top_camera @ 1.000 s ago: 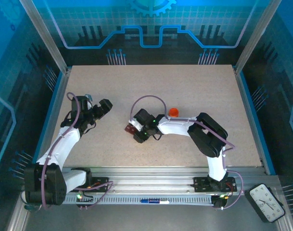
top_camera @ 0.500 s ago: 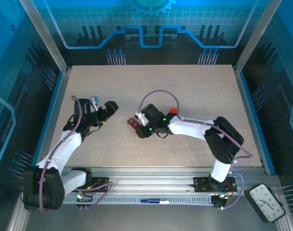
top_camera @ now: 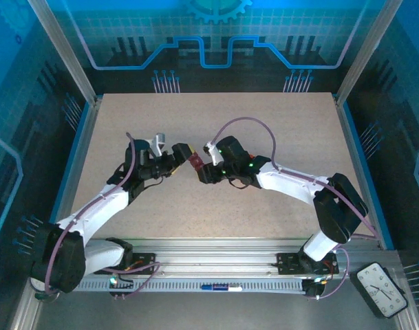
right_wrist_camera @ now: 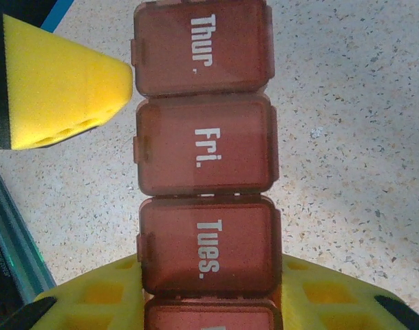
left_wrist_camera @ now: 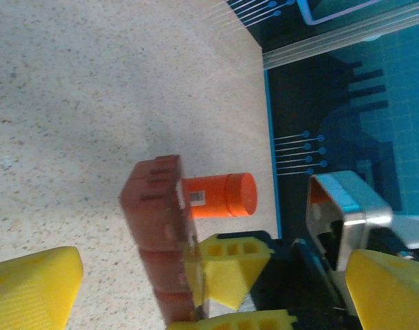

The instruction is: Sort the pills into containers

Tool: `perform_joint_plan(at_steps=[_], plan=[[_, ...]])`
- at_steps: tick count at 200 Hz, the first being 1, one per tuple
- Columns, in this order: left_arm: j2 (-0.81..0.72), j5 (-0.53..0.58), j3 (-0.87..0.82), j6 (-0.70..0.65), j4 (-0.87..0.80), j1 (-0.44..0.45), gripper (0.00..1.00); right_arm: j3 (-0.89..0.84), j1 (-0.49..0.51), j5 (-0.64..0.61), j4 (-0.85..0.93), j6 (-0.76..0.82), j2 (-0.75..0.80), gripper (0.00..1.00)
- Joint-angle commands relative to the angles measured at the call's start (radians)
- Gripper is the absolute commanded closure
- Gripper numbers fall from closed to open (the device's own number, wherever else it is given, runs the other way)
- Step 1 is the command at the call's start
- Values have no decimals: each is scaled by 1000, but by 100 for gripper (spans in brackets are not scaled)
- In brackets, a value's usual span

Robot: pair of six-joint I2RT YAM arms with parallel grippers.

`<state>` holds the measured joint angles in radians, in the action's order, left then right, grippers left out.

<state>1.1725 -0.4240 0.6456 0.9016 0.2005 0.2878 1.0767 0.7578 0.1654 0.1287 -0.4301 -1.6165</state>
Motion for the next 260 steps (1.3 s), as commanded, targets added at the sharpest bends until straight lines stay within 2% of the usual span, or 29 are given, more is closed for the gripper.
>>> perform_joint_plan(at_steps=[1, 260], plan=[[0, 5, 15, 32, 71, 12, 1, -7, -6, 16, -18, -18, 8, 70], [76, 33, 93, 53, 105, 98, 1, -25, -4, 37, -42, -33, -47, 71]])
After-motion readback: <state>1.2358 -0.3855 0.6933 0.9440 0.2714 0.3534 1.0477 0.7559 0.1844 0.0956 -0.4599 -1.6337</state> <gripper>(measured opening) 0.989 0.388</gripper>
